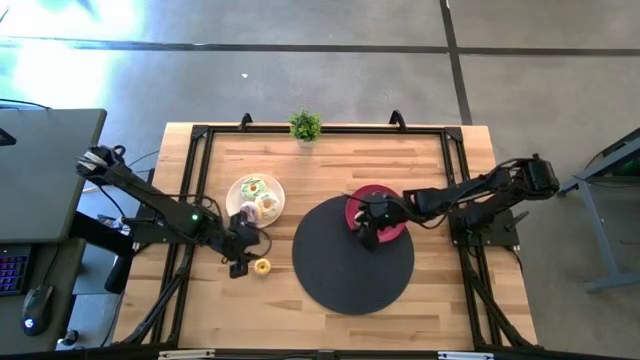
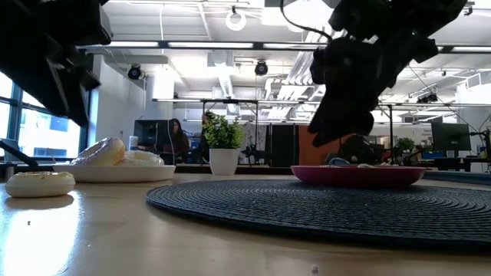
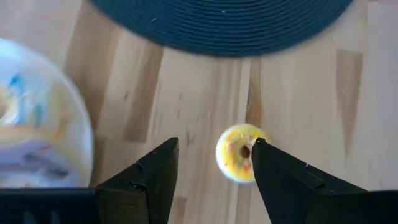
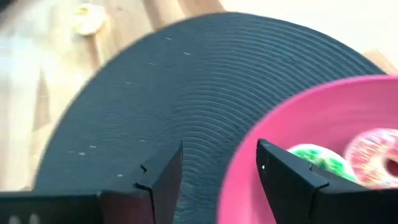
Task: Pick & Place donuts
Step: Put the small yellow donut onto the red plate, then return to home position
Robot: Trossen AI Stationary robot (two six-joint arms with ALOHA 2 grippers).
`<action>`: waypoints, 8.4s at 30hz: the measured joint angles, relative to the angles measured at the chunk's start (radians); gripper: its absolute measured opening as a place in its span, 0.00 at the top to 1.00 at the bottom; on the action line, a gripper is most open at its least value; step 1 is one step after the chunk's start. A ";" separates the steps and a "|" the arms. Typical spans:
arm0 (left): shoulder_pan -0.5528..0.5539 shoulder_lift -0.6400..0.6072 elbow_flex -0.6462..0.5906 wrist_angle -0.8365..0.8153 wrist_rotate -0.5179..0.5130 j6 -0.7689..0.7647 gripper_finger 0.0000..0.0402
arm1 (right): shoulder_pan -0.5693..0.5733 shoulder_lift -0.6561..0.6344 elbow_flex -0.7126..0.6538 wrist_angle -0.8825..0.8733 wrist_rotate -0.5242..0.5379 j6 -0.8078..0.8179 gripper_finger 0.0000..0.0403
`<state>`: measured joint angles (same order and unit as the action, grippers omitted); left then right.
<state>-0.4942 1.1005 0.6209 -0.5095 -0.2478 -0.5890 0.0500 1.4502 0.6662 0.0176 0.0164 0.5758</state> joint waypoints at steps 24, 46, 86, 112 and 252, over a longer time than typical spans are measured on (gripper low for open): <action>0.002 0.372 0.003 0.233 0.067 0.026 0.91 | 0.044 0.000 0.000 0.011 0.066 -0.002 0.52; 0.202 0.353 0.239 0.524 0.025 0.138 0.98 | 0.249 0.000 0.000 0.370 0.096 -1.033 0.52; 0.325 0.435 0.251 0.916 0.265 0.196 0.99 | 0.284 0.000 0.000 0.483 0.116 -1.281 0.56; 0.325 0.435 0.251 0.959 0.337 0.083 0.99 | 0.284 -0.001 0.000 0.593 0.138 -1.291 0.64; 0.324 -1.094 -0.239 0.050 0.026 0.414 0.64 | 0.453 -0.773 -0.119 -0.219 0.512 -0.391 0.51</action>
<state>-0.1703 0.0063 0.3814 -0.4595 -0.2220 -0.1748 0.5030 0.6776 0.5472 -0.2009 0.5281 0.1853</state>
